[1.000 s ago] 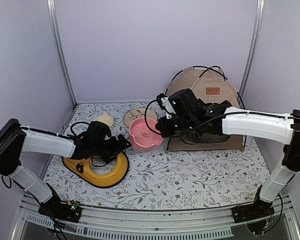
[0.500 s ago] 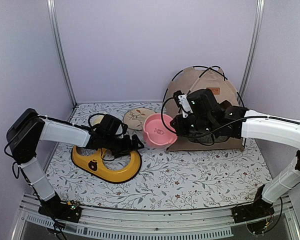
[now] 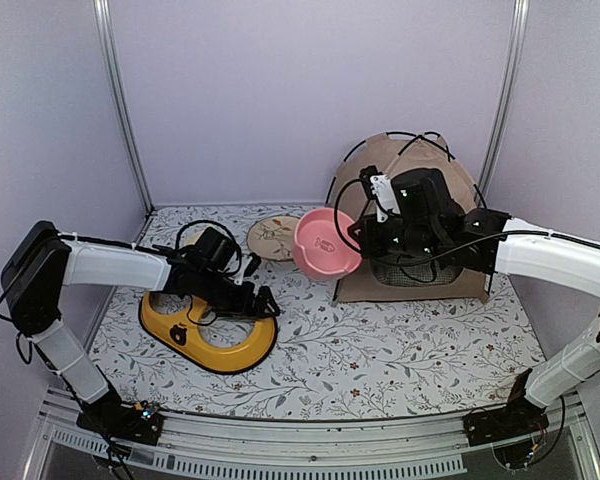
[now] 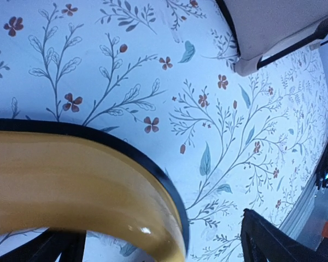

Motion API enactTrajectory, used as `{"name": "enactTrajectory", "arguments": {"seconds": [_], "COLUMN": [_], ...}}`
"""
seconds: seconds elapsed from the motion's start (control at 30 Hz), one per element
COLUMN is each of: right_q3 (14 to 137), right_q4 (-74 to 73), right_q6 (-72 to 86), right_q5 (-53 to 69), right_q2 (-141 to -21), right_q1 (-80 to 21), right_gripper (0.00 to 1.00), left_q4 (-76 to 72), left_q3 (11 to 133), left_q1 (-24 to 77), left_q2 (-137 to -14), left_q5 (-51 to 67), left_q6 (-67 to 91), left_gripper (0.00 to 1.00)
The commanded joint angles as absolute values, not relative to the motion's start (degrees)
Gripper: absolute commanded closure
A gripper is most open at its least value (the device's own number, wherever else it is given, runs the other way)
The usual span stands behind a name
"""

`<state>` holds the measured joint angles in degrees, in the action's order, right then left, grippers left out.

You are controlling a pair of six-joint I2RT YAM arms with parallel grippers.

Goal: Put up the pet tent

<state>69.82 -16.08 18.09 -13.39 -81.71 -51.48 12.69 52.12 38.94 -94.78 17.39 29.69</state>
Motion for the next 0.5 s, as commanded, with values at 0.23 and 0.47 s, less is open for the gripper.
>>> {"name": "enactTrajectory", "arguments": {"seconds": [0.23, 0.47], "right_q3": [69.8, 67.3], "right_q4": [-8.7, -8.6], "right_q6": [18.5, 18.8], "right_q5": [-12.0, -12.2], "right_q2": [-77.8, -76.2], "right_q1": [-50.1, -49.8], "right_gripper": [1.00, 1.00], "left_q4": [18.3, 21.8], "left_q3": [53.6, 49.6], "left_q1": [36.0, 27.7], "left_q2": [-85.7, -78.8], "left_q5": [9.8, -2.9], "left_q6": [24.8, 30.0], "left_gripper": [0.01, 0.01]}}
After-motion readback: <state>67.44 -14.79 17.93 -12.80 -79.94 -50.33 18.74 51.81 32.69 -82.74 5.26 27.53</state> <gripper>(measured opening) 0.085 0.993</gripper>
